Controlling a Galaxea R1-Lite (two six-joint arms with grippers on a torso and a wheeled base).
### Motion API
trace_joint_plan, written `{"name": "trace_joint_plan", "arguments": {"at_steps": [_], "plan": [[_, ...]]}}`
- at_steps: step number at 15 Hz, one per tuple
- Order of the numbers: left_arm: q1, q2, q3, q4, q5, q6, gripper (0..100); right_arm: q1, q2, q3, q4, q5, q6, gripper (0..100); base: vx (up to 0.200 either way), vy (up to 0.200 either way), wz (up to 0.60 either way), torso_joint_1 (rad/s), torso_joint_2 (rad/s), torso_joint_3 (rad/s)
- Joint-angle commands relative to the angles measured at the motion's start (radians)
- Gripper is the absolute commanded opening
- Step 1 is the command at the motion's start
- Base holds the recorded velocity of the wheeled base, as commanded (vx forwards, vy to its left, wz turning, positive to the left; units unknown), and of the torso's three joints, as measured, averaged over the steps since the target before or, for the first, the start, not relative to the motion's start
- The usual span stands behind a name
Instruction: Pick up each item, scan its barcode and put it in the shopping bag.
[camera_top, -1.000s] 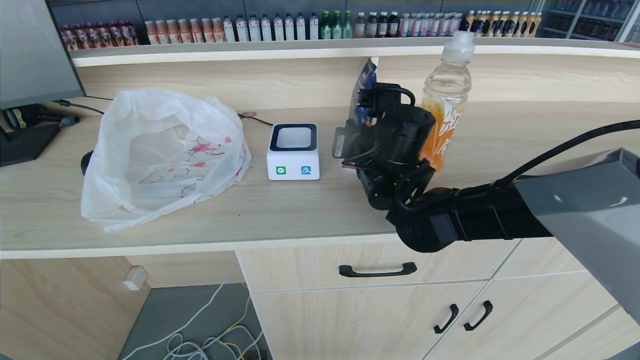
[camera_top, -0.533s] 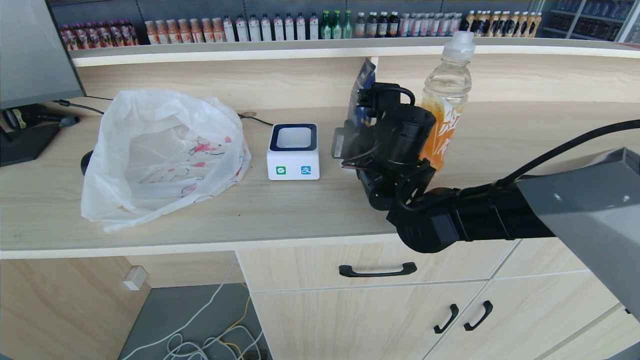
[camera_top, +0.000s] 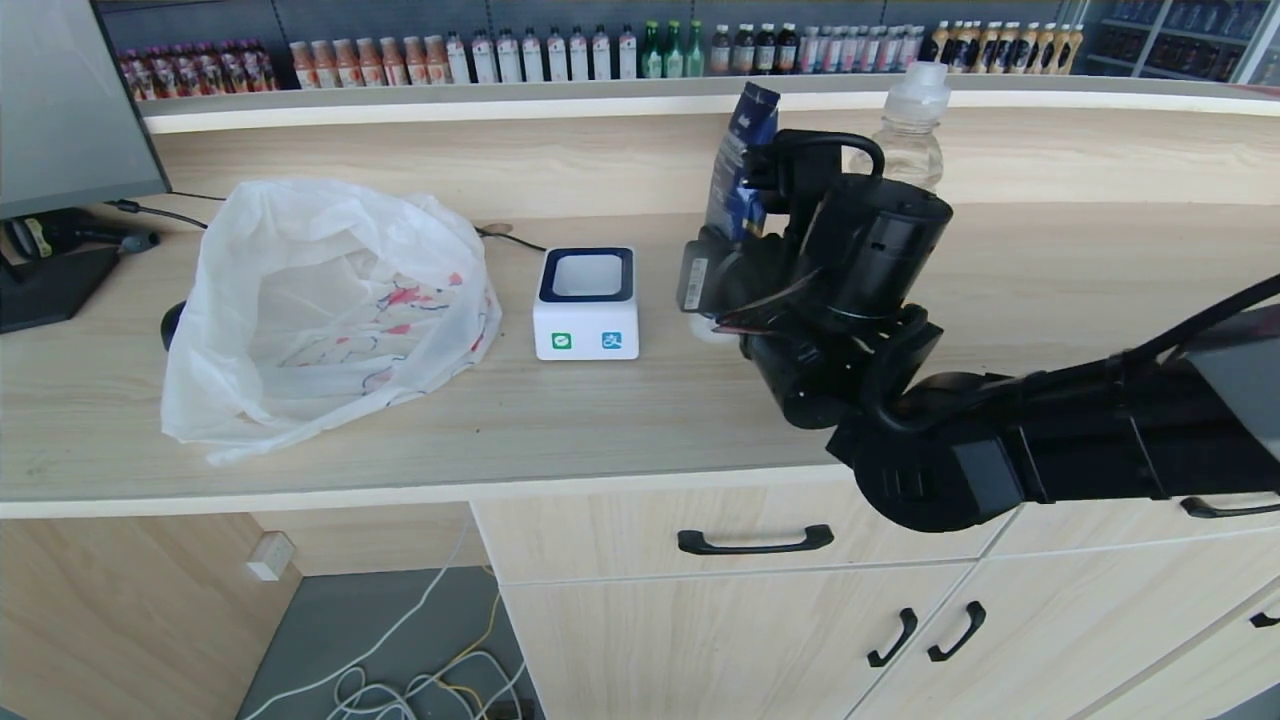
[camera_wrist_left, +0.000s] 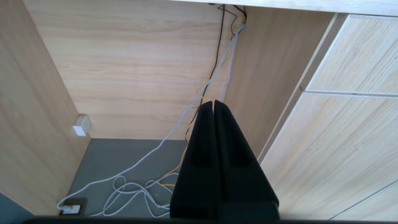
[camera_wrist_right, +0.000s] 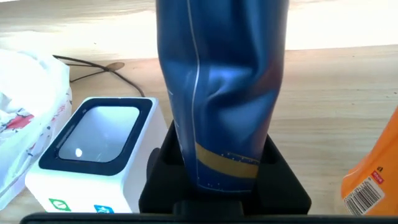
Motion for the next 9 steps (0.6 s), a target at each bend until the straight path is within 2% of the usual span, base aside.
{"name": "trace_joint_plan", "arguments": {"at_steps": [1, 5, 9], "plan": [[0.000, 0.000, 0.000, 0.000, 0.000, 0.000, 0, 0.049, -0.121, 0.087, -0.002, -0.006, -0.011, 0, 0.000, 0.000, 0.00, 0.000, 0.00, 0.000], [0.000, 0.000, 0.000, 0.000, 0.000, 0.000, 0, 0.103, -0.281, 0.249, -0.010, -0.016, -0.054, 0, 0.000, 0.000, 0.00, 0.000, 0.00, 0.000], [0.000, 0.000, 0.000, 0.000, 0.000, 0.000, 0, 0.155, -0.359, 0.395, -0.087, -0.016, -0.056, 0, 0.000, 0.000, 0.00, 0.000, 0.00, 0.000]]}}
